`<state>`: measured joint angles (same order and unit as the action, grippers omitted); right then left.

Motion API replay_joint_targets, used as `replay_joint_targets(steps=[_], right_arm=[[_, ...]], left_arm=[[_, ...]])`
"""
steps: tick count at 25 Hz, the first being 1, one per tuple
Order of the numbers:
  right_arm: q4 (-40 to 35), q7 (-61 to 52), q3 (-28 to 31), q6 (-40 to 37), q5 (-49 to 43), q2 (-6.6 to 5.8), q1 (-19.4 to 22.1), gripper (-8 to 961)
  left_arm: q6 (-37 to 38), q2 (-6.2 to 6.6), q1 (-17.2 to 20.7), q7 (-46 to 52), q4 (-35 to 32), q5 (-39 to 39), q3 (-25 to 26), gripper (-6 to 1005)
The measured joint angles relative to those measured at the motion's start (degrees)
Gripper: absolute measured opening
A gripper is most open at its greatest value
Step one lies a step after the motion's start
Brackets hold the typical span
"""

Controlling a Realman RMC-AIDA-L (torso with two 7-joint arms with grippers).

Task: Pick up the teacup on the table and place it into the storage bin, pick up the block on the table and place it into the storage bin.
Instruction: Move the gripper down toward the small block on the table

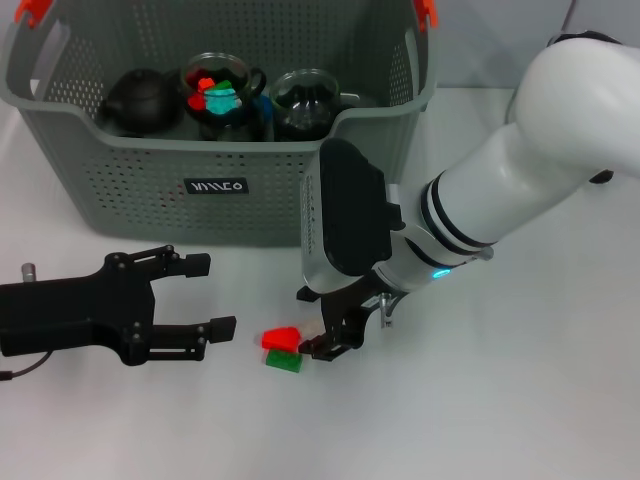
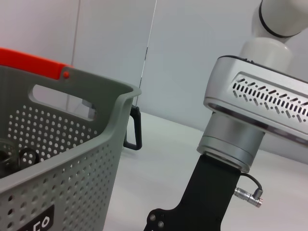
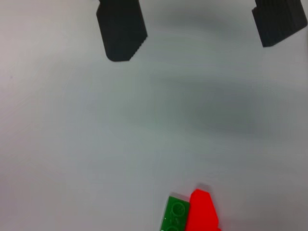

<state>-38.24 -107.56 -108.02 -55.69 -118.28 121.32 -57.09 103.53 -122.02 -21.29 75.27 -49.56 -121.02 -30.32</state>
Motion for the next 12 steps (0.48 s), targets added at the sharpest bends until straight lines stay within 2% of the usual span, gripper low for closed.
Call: replay_joint_targets(steps=[12], right_arm=[[1.90,0.84,-0.36,0.86,1.90,-0.05,0.31,681]], left_arm=[[0.00,0.03,-0.13,-0.03,0.00,0.00,0.00,888]])
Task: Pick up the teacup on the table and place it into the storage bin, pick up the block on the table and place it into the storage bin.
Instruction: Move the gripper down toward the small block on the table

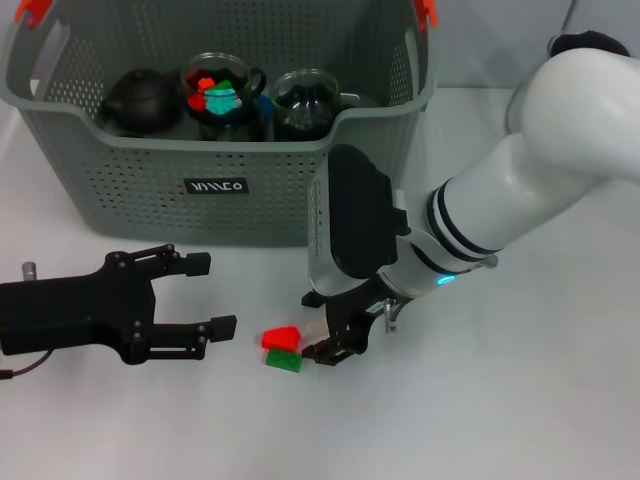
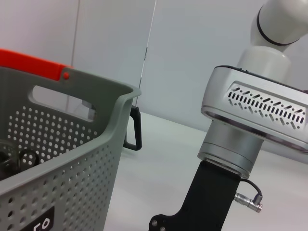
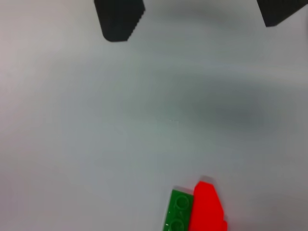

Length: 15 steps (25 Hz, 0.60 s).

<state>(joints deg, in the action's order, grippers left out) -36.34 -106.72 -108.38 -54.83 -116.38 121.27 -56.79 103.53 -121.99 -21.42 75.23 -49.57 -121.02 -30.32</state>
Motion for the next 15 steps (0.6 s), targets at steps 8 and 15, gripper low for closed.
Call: replay_joint_targets(steps=[8,15], right_arm=[[0.78,-0.45,0.07,0.38,0.06,0.01,0.08,526],[0.83,-0.56,0.18,0.38,0.06,0.02,0.14,394]], left_arm=[[0.00,0.00,-0.03,0.00,0.00,0.00,0.00,888],[-0.05,0.00,-0.03,0.00,0.00,0.00,0.00,889]])
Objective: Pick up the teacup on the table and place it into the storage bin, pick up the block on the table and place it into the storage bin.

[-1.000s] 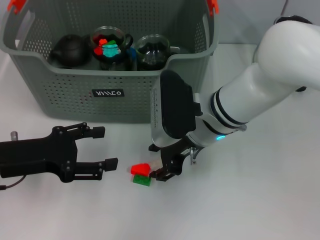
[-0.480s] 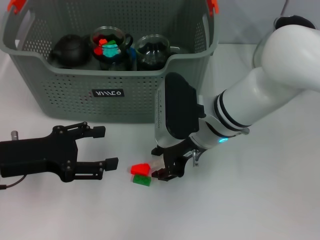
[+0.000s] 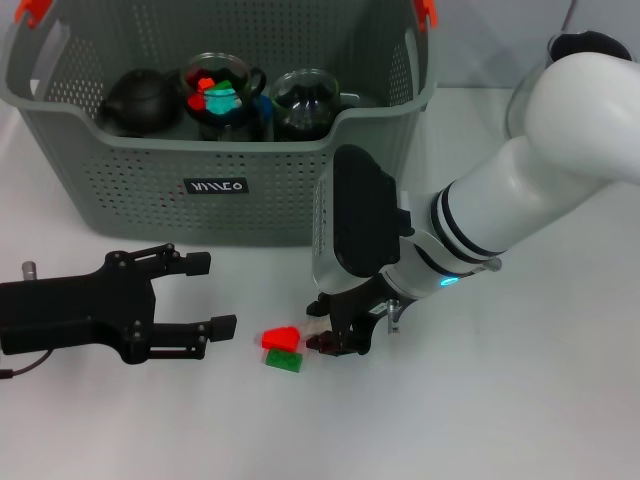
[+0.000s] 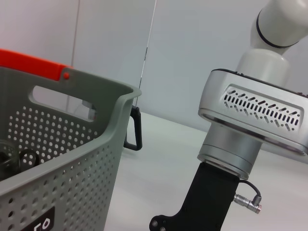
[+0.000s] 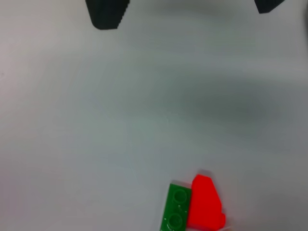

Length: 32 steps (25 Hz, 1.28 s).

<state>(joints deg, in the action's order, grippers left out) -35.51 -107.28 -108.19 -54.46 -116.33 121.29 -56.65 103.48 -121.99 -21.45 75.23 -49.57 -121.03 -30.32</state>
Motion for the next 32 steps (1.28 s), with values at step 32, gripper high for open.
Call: replay_joint_targets(steps=[32], right_arm=[[-28.35,-10.64,15.98,-19.58,-10.19,-1.18,12.32,205]], left_arm=[[0.06,0.30,0.02,-0.24,-0.44,-0.04,0.29,888]])
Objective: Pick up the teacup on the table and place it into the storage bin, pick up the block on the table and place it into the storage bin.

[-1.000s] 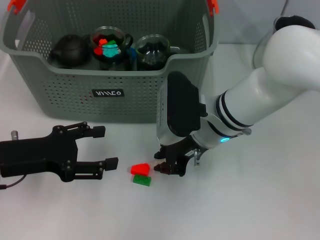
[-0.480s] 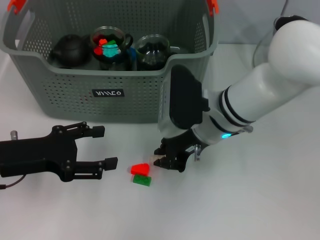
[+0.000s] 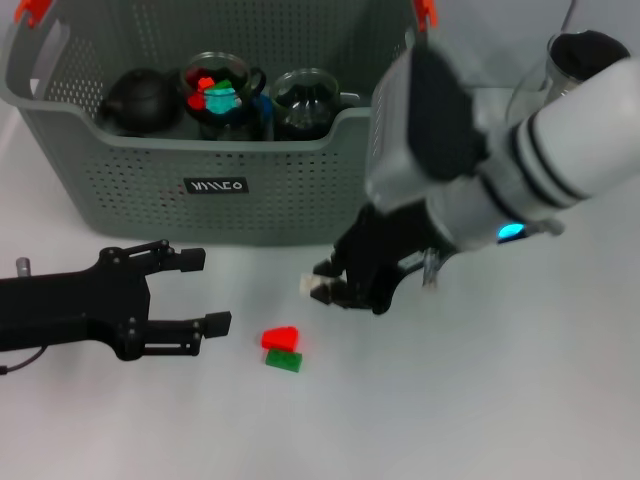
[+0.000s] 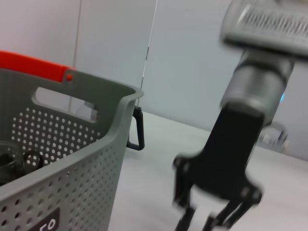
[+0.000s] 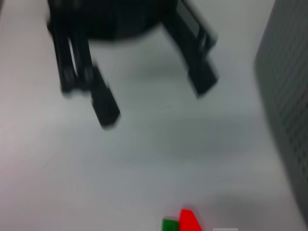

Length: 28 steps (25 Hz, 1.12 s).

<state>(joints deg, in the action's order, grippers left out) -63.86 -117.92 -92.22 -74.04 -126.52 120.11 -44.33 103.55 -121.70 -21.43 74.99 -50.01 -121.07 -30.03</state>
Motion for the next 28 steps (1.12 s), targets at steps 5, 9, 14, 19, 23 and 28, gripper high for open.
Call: replay_joint_targets(steps=[5,9,14,19,23,28], right_arm=[[-14.63,-6.13,7.71,-11.00,1.25,0.15,2.59,205],[-24.11,-11.01,13.24,-15.70,2.32,0.04,1.14,205],[-26.13,-12.81,24.57,-16.75,0.08,-0.03,-6.23,204],[-15.59,-11.82,28.87,-6.29,-4.16,-0.59,-12.33,207],[-5.35,-10.78,29.13,3.88,-4.56,-1.60,-15.54,211],[2.61,-9.77,29.02,7.71,-5.50,-2.49,-18.09,215]], left_arm=[[-0.19,0.15,-0.29,-0.35,-0.04,0.01,-0.02,889],[0.20,0.38,-0.38,-0.66,-0.25,0.03,-0.02,889],[0.24,0.54,-0.39,-0.69,-0.37,0.03,0.05,889],[0.08,0.57,-0.71,-1.30,-0.17,0.05,0.08,889],[-0.11,0.65,-1.12,-1.51,0.28,0.00,0.06,888],[-0.04,0.67,-1.48,-1.15,0.33,-0.41,-0.20,887]])
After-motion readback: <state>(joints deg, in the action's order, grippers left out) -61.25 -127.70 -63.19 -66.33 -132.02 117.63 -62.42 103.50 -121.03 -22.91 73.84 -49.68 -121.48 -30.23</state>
